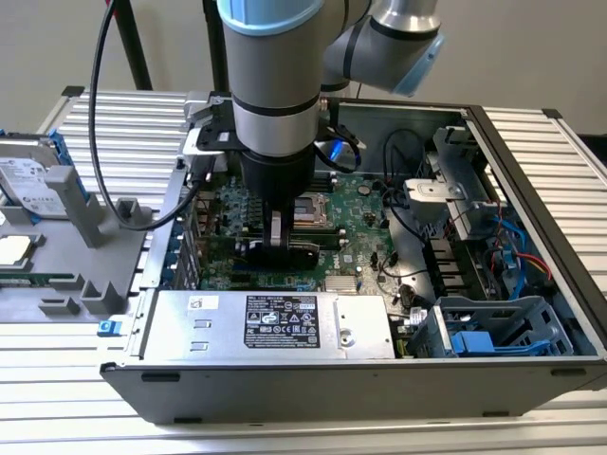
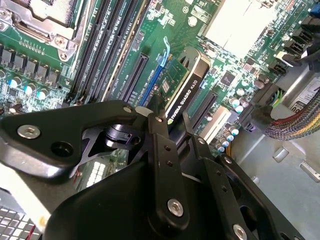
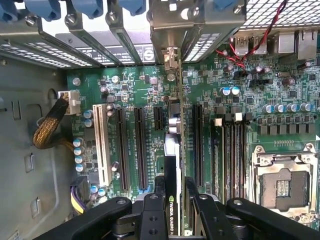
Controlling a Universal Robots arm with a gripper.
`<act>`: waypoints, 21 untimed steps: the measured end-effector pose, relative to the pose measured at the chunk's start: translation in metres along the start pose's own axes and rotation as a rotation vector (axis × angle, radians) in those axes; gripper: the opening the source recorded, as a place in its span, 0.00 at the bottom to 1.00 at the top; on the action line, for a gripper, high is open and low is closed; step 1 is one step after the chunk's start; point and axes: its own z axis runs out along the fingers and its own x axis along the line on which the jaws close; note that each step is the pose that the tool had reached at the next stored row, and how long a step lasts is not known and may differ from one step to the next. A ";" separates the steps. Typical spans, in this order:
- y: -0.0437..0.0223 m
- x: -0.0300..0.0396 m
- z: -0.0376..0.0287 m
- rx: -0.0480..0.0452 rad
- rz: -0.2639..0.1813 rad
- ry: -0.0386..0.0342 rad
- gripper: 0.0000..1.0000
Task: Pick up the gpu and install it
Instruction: 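Insert the gpu into the slot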
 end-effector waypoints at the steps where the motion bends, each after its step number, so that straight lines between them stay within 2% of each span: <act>1: 0.0000 0.0000 0.0001 0.0000 0.000 -0.0001 0.00; 10: 0.0006 -0.0010 0.0001 0.0001 0.000 0.0009 0.00; 16: 0.0010 -0.0038 0.0000 0.0002 0.000 0.0042 0.00; 21: 0.0038 -0.0039 0.0000 0.0005 0.000 0.0041 0.00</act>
